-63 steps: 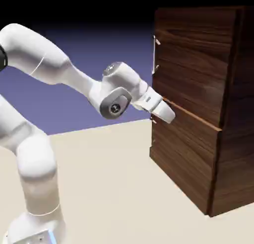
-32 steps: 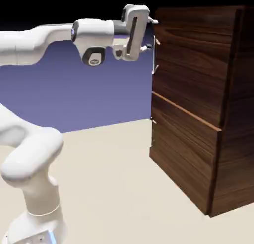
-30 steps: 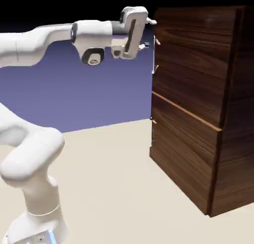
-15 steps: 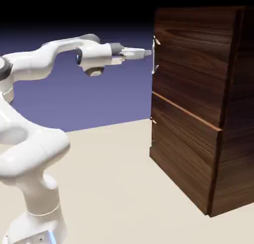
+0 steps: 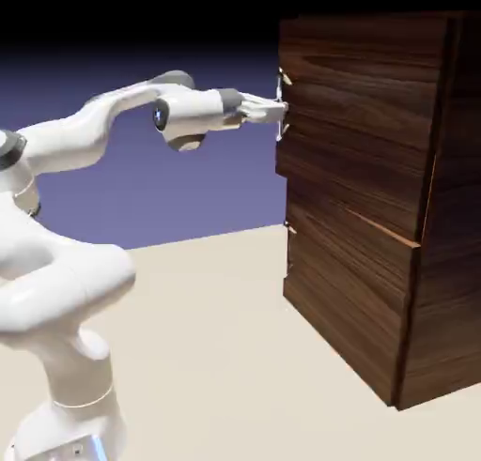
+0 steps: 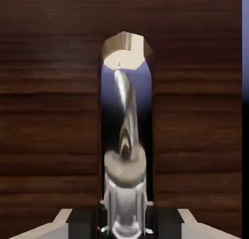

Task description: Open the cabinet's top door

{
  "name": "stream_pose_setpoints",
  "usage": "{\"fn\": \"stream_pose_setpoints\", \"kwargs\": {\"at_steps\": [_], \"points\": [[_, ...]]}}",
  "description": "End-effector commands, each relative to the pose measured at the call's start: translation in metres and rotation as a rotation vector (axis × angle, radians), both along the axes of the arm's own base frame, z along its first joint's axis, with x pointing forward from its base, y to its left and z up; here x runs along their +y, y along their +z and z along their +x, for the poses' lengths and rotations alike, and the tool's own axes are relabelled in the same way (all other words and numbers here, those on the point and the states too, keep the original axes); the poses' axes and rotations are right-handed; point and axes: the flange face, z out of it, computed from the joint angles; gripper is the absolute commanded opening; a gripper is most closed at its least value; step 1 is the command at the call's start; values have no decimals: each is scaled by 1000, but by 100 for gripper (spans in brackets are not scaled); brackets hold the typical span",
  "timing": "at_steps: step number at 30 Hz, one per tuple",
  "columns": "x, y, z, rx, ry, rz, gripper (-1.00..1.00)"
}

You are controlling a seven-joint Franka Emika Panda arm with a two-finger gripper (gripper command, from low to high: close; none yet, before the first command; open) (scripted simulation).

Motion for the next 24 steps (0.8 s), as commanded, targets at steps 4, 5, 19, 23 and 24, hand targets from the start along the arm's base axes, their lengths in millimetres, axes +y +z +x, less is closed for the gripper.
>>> {"fn": "stream_pose_setpoints", "kwargs": {"at_steps": [4,5,19,23,24], "points": [[-18,0,-33,0,86,-1,-100],[-23,0,-41,0,108,-1,-100],[-122,0,-153,0,449,-1,-100],[-150,0,-173,0,526,-1,-100],[-156,0,-177,0,543,-1,-100]]}}
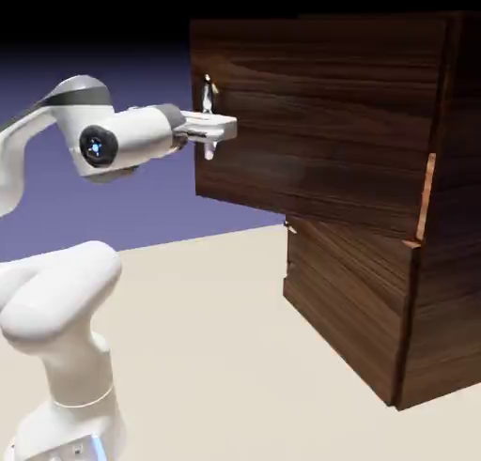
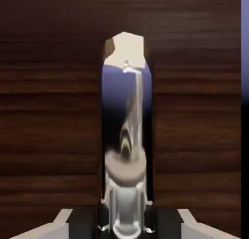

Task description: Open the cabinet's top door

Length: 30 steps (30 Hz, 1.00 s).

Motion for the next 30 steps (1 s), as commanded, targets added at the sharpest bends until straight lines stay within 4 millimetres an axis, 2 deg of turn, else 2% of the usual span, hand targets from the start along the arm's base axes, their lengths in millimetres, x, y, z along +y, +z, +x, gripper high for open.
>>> {"fn": "stream_pose_setpoints", "kwargs": {"at_steps": [1,6,11,15,22,30], "points": [[-6,0,-4,0,18,0,-100],[-35,0,-21,0,95,1,-100],[-44,0,-25,-1,118,1,-100],[-68,0,-36,0,177,0,-100],[-118,0,-54,0,297,0,-100],[-188,0,-68,0,459,0,-100]]}}
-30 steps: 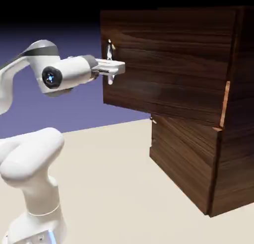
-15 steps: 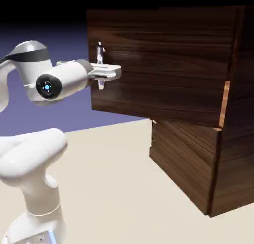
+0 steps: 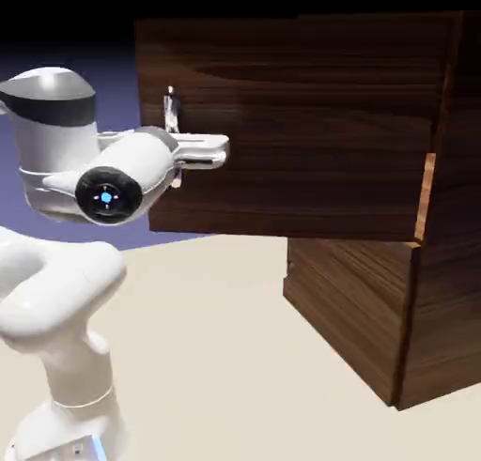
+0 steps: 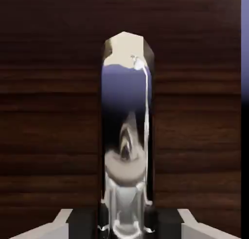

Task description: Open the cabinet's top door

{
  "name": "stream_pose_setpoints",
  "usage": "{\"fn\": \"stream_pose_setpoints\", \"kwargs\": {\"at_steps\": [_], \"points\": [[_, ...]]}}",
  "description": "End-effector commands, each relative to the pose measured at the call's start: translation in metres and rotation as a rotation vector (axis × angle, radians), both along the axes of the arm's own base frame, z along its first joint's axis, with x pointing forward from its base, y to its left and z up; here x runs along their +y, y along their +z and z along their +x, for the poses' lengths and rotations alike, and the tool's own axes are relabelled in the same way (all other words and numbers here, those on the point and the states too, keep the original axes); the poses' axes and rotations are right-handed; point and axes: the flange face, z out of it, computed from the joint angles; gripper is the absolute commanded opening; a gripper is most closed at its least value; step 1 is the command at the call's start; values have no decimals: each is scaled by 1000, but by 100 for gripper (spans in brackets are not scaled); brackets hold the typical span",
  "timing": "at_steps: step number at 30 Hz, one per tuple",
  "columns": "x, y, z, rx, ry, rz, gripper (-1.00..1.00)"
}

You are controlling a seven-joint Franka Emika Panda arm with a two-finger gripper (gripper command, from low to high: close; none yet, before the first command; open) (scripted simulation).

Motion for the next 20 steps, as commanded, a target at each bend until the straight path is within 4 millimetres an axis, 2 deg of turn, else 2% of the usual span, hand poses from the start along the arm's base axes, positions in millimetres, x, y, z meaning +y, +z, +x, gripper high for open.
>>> {"fn": "stream_pose_setpoints", "kwargs": {"at_steps": [1,9,15,19,20], "points": [[-9,0,-1,0,22,0,-100],[-90,0,-2,0,207,0,-100],[-149,0,8,0,343,0,-100],[-181,0,16,0,417,0,-100],[-181,0,16,0,417,0,100]]}}
